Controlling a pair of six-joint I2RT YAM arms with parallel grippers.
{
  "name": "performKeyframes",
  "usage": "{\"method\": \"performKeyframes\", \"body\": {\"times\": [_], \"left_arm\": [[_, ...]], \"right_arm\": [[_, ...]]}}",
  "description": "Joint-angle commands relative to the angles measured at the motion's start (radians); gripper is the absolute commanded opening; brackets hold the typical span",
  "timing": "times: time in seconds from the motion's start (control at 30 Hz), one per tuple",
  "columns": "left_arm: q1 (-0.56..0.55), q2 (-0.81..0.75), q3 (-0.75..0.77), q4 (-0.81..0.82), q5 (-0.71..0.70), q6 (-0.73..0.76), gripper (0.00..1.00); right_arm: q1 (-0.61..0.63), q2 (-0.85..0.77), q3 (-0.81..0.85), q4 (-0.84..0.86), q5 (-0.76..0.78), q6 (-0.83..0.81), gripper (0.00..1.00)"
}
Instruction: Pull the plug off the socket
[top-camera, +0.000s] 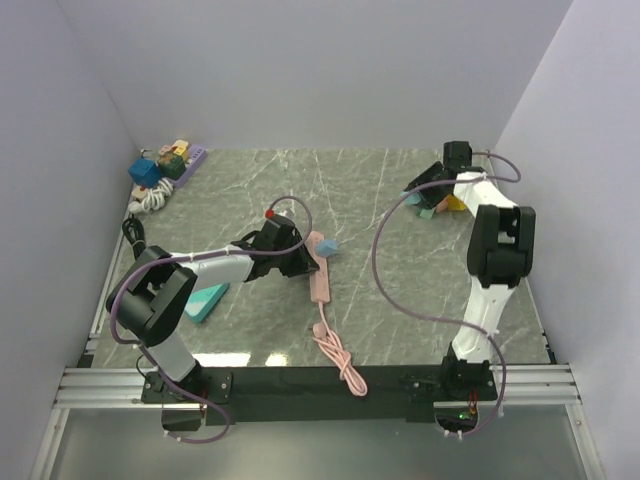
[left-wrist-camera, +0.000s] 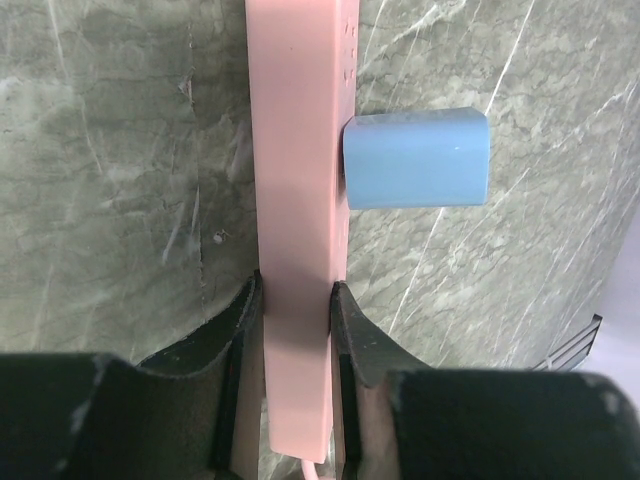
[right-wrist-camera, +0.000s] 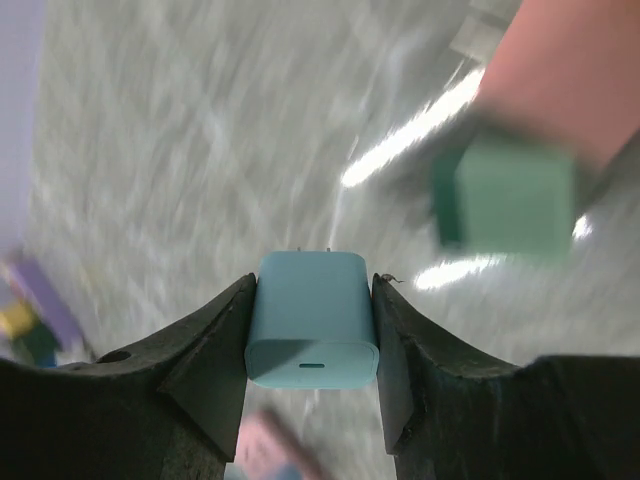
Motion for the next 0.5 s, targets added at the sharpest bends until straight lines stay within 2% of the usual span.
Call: {"method": "performKeyframes", "body": {"times": [0.0,0.03,0.07,0.1,0.13,0.27,0.3,0.47], "left_arm": [[-0.006,-0.006,0.017,-0.072,0.012,0.027,0.01],[-0.006,-0.008,0.017,-0.073,0.013,0.028,0.01],[-0.006,-0.011,0.015,-0.072,0.015,0.028,0.01],[-0.006,-0.014,0.014,-0.072,0.016,0.030,0.01],[-0.006,-0.014,0.014,-0.075,0.016,0.029,0.01],[-0.006,-0.019,0.017,-0.086,0.015,0.036,0.01],[-0.006,-0.020,0.019,-0.086,0.015,0.039,0.01],[-0.006,-0.028,0.034,-0.090,0.018,0.045,0.01]], "right_arm": [[-0.024,0.127,0.163,-0.092,0.074,0.043,0.33],[-0.037,0.154,0.237,-0.124,0.073,0.038,0.40],[-0.043,0.197,0.270,-0.136,0.076,0.040,0.45],[-0.047,0.210,0.292,-0.147,0.081,0.040,0.56],[-0.054,0.214,0.310,-0.139,0.081,0.043,0.60],[-0.084,0.152,0.297,-0.110,0.024,0.040,0.79],[-0.083,0.123,0.256,-0.081,0.006,0.028,0.87],[-0.055,-0.135,0.079,-0.034,-0.099,-0.027,0.93]]}}
